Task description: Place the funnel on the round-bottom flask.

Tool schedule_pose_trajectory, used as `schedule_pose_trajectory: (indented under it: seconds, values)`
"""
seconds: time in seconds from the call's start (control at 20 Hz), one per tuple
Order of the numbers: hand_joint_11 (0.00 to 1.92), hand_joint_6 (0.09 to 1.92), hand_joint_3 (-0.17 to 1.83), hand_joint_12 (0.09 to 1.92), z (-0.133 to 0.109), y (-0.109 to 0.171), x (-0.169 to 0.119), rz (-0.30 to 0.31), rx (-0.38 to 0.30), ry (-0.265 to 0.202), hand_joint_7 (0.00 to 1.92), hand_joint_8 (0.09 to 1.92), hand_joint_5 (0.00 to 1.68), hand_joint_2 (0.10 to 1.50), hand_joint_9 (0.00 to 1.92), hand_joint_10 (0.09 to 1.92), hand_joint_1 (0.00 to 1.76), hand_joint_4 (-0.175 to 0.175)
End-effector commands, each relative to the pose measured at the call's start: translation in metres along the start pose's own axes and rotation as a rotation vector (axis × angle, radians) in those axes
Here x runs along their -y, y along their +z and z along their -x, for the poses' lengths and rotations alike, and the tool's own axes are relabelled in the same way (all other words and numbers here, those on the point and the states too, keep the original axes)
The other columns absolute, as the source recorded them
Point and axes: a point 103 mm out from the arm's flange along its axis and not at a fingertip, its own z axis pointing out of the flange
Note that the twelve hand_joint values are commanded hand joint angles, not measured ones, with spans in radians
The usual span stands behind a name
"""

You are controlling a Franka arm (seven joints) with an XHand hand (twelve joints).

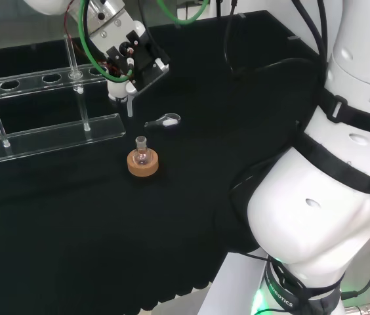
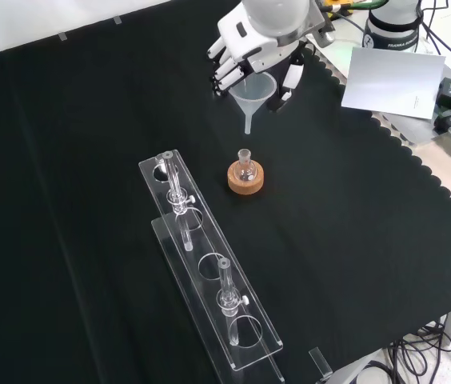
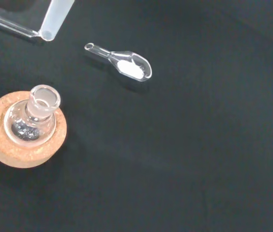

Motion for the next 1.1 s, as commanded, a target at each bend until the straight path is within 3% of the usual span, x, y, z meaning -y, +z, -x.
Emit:
schedule_pose_trajectory:
  seconds: [0.05, 1.1]
  values:
    - [0.58, 0.62, 0.43, 1.26, -0.007, 0.028, -0.017, -0.044, 0.012, 0.004, 0.65, 0.77, 0.47, 0.8, 0.93, 0.51, 0.72, -0.066]
    - [0.6, 0.62, 0.44, 1.26, -0.023, 0.063, -0.032, -0.072, -0.004, -0.007, 0.65, 0.77, 0.47, 0.79, 0.94, 0.51, 0.72, -0.068]
